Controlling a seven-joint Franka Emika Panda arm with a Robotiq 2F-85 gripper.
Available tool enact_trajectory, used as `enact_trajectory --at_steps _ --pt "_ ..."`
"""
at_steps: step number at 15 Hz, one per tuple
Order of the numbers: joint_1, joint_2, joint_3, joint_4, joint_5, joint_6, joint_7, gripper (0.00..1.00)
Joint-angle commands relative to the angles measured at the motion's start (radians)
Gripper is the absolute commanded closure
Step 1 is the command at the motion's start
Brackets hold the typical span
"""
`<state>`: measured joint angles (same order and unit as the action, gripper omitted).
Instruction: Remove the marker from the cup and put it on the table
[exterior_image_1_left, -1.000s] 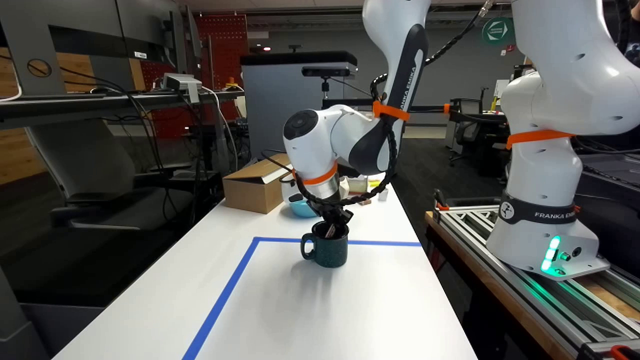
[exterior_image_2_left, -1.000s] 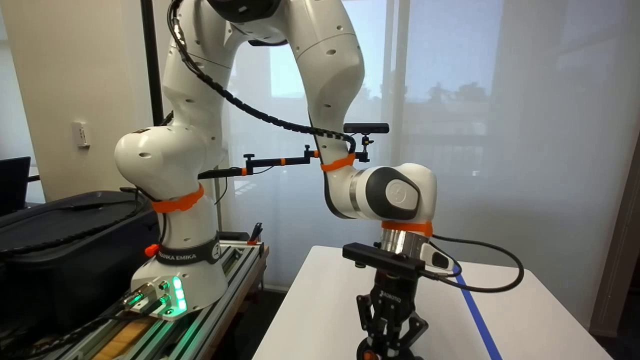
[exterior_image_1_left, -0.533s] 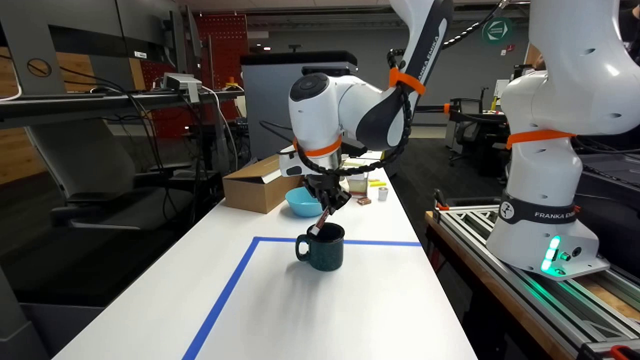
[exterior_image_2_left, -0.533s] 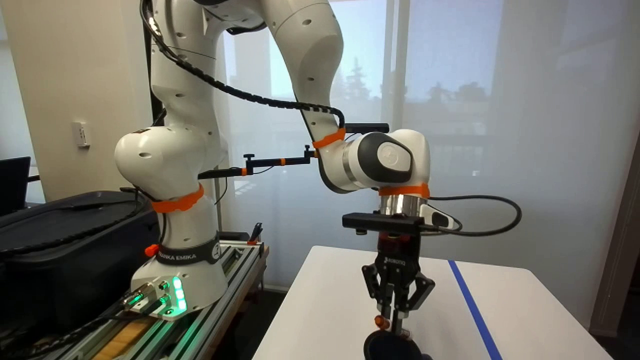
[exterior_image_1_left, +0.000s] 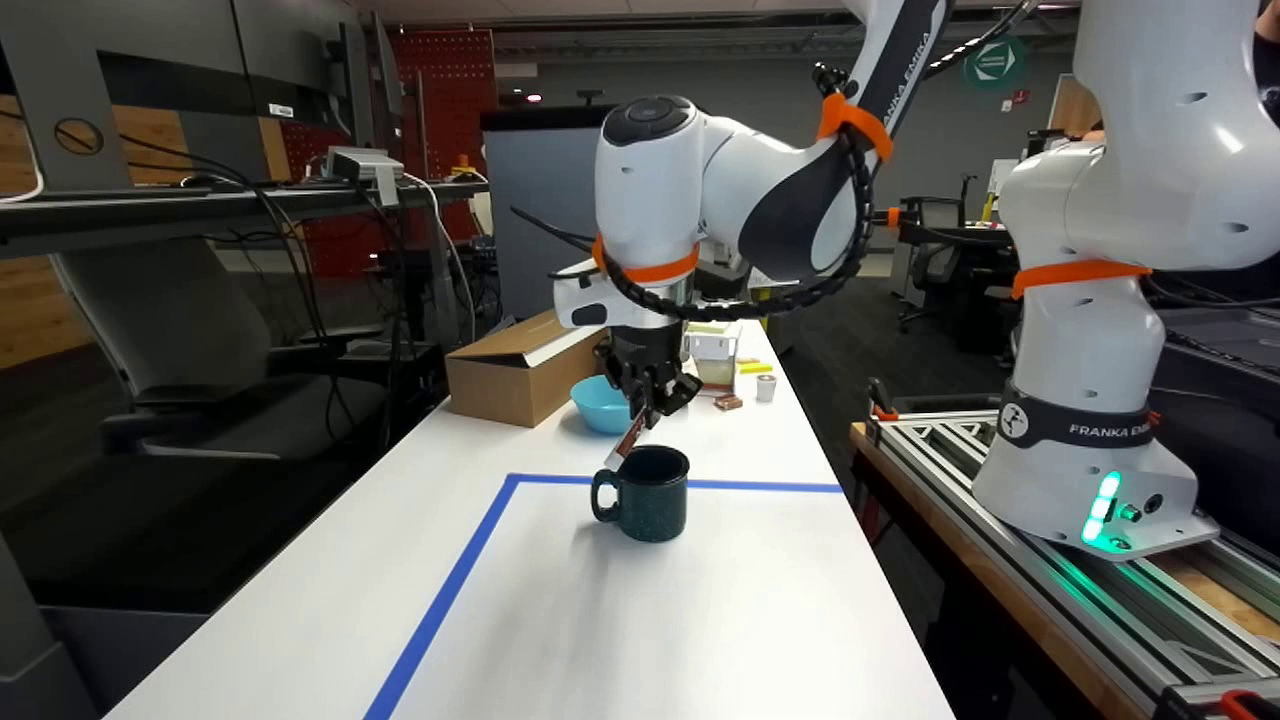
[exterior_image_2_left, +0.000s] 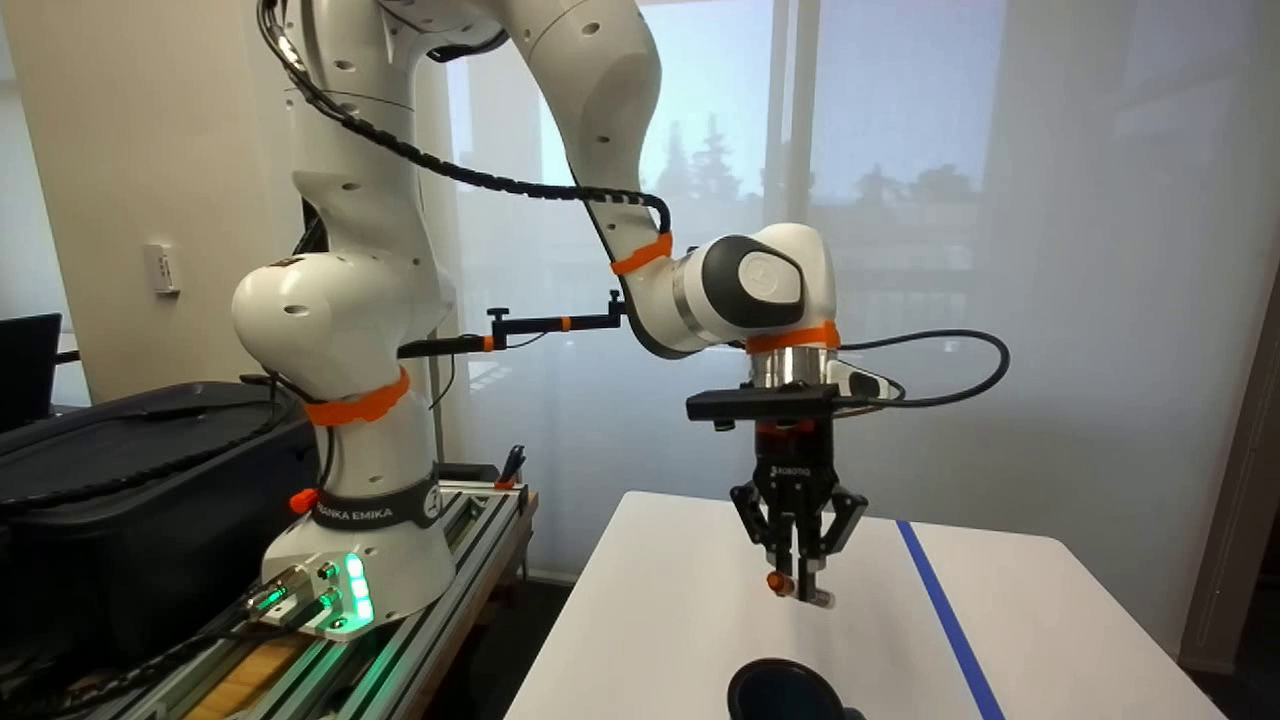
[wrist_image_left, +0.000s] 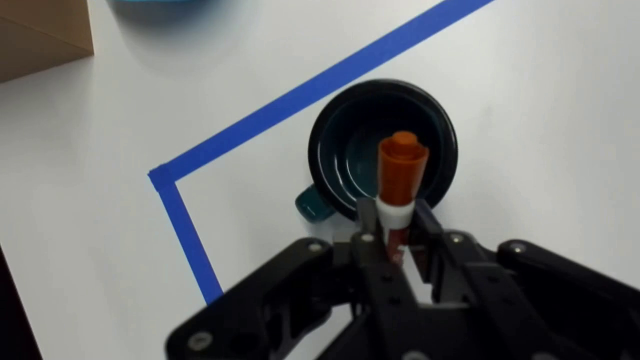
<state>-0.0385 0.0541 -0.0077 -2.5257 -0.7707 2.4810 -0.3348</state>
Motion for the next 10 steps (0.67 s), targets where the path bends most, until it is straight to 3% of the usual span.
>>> enact_trajectory --at_steps 1,7,10 --pt "0.017 0.072 0.01 0.014 0.011 0.131 0.033 0.95" --pt "0.011 0.285 0.02 0.112 0.015 0.354 0.027 0.95" --pt "-0.006 0.404 0.03 0.184 0.036 0.413 0.0 0.95"
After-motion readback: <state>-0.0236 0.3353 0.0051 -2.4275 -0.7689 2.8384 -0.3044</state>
